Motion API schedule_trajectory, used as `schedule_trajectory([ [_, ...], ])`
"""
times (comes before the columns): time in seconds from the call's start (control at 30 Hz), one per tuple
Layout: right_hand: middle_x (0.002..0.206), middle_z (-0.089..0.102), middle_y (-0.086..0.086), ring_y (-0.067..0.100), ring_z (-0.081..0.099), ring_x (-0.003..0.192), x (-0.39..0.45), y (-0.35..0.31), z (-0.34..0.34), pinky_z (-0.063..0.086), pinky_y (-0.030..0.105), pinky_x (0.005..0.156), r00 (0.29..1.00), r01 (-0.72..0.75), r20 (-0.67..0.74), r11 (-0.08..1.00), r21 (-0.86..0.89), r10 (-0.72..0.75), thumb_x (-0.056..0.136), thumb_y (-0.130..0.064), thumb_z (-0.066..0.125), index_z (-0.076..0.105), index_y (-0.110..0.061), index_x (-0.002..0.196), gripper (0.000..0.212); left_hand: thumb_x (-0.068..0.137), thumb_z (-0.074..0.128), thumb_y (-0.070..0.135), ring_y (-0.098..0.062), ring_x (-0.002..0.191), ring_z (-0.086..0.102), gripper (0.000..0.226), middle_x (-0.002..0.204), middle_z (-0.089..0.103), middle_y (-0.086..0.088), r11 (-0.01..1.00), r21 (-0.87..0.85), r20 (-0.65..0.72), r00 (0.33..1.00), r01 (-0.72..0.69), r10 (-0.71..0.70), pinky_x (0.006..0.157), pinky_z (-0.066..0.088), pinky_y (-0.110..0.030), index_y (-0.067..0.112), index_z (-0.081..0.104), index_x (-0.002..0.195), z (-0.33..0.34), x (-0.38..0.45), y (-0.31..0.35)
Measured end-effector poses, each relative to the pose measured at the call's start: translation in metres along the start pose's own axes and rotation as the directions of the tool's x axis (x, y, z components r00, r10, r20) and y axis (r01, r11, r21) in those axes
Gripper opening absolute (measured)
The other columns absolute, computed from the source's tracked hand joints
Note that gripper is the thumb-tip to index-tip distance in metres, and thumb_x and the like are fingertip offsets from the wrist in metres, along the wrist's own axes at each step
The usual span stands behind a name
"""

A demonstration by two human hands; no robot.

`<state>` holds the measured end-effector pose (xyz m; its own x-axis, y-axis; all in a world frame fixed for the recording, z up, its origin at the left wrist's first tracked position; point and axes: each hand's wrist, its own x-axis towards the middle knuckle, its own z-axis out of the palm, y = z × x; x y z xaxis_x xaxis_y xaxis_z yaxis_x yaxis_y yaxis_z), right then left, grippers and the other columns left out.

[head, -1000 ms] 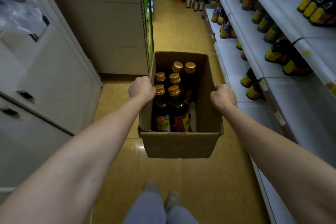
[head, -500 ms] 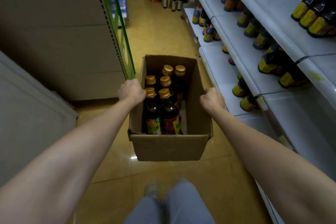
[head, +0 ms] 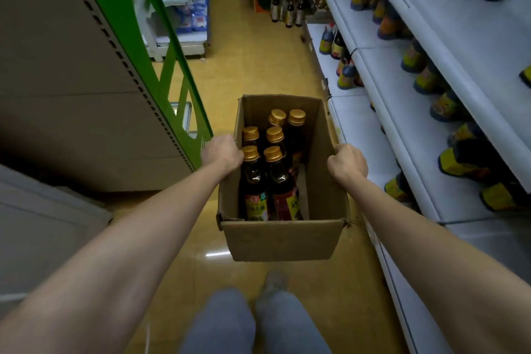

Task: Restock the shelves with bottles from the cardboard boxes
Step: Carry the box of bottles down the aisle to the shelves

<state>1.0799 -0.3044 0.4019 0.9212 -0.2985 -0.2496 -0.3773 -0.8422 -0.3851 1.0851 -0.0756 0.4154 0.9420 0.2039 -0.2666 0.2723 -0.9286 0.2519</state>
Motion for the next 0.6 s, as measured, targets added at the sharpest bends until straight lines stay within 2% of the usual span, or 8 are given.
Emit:
schedule_trajectory([
  [0.07,0.107,0.063,0.018,0.035,0.057,0.099,0.034,-0.005,-0.011,0.038,0.031,0.069,1.0,0.022,-0.003,1.0,-0.017,-0.022,0.089,-0.001,0.042,0.063,-0.004,0.114,0.033,0.091,0.053,0.011,-0.032,0.094,0.06,0.016,0.101,0.063,-0.014,1.0,-0.016,-0.005,1.0,-0.001,0.001,0.07,0.047,-0.035,0.003,0.063,0.1,-0.006,0.029,0.017],
  [0.13,0.105,0.063,0.018,0.036,0.058,0.098,0.069,-0.012,-0.02,0.038,0.032,0.069,0.999,0.034,0.005,0.999,-0.025,-0.034,0.089,-0.003,0.042,0.064,-0.004,0.109,0.03,0.09,0.052,0.011,-0.032,0.095,0.061,0.017,0.103,0.064,-0.015,1.0,-0.024,-0.005,1.0,-0.01,0.01,0.07,0.047,-0.034,0.003,0.063,0.101,-0.011,0.059,0.034],
  [0.23,0.093,0.06,0.017,0.035,0.056,0.086,0.122,-0.024,-0.028,0.037,0.032,0.065,0.999,0.034,0.024,0.999,-0.026,-0.034,0.087,-0.003,0.042,0.06,-0.006,0.085,0.018,0.09,0.052,0.01,-0.033,0.096,0.06,0.018,0.104,0.064,-0.014,1.0,-0.016,-0.001,1.0,-0.007,0.007,0.068,0.045,-0.033,0.003,0.064,0.102,-0.018,0.106,0.056],
  [0.3,0.086,0.055,0.014,0.033,0.051,0.079,0.16,-0.034,-0.029,0.034,0.03,0.059,0.999,0.035,0.037,0.999,-0.039,-0.034,0.086,-0.002,0.042,0.047,-0.01,0.069,0.02,0.09,0.052,0.01,-0.032,0.096,0.06,0.018,0.104,0.063,-0.014,1.0,-0.019,0.008,1.0,0.001,-0.001,0.067,0.044,-0.032,0.003,0.063,0.102,-0.02,0.142,0.066],
  [0.33,0.084,0.053,0.013,0.031,0.049,0.076,0.179,-0.039,-0.029,0.033,0.029,0.057,0.999,0.036,0.042,0.998,-0.044,-0.034,0.085,-0.001,0.042,0.044,-0.011,0.067,0.021,0.089,0.051,0.009,-0.032,0.094,0.06,0.016,0.103,0.063,-0.014,1.0,-0.022,0.014,1.0,-0.001,0.001,0.066,0.043,-0.032,0.004,0.063,0.1,-0.021,0.162,0.071],
  [0.47,0.086,0.055,0.013,0.031,0.05,0.076,0.262,-0.066,-0.026,0.033,0.029,0.055,0.998,0.034,0.045,0.998,-0.047,-0.032,0.087,-0.003,0.042,0.053,-0.009,0.08,0.014,0.089,0.052,0.01,-0.031,0.092,0.06,0.009,0.101,0.063,-0.014,0.999,-0.033,0.026,1.0,-0.009,0.01,0.067,0.045,-0.032,0.007,0.059,0.092,-0.025,0.252,0.09],
  [0.6,0.096,0.064,0.016,0.034,0.059,0.085,0.338,-0.094,-0.025,0.037,0.03,0.061,0.999,0.011,0.044,0.999,-0.03,-0.01,0.089,-0.006,0.044,0.063,-0.005,0.094,0.02,0.088,0.052,0.009,-0.032,0.094,0.06,0.014,0.102,0.063,-0.016,0.999,-0.04,0.034,0.999,-0.002,0.004,0.068,0.047,-0.033,0.004,0.061,0.098,-0.039,0.323,0.11],
])
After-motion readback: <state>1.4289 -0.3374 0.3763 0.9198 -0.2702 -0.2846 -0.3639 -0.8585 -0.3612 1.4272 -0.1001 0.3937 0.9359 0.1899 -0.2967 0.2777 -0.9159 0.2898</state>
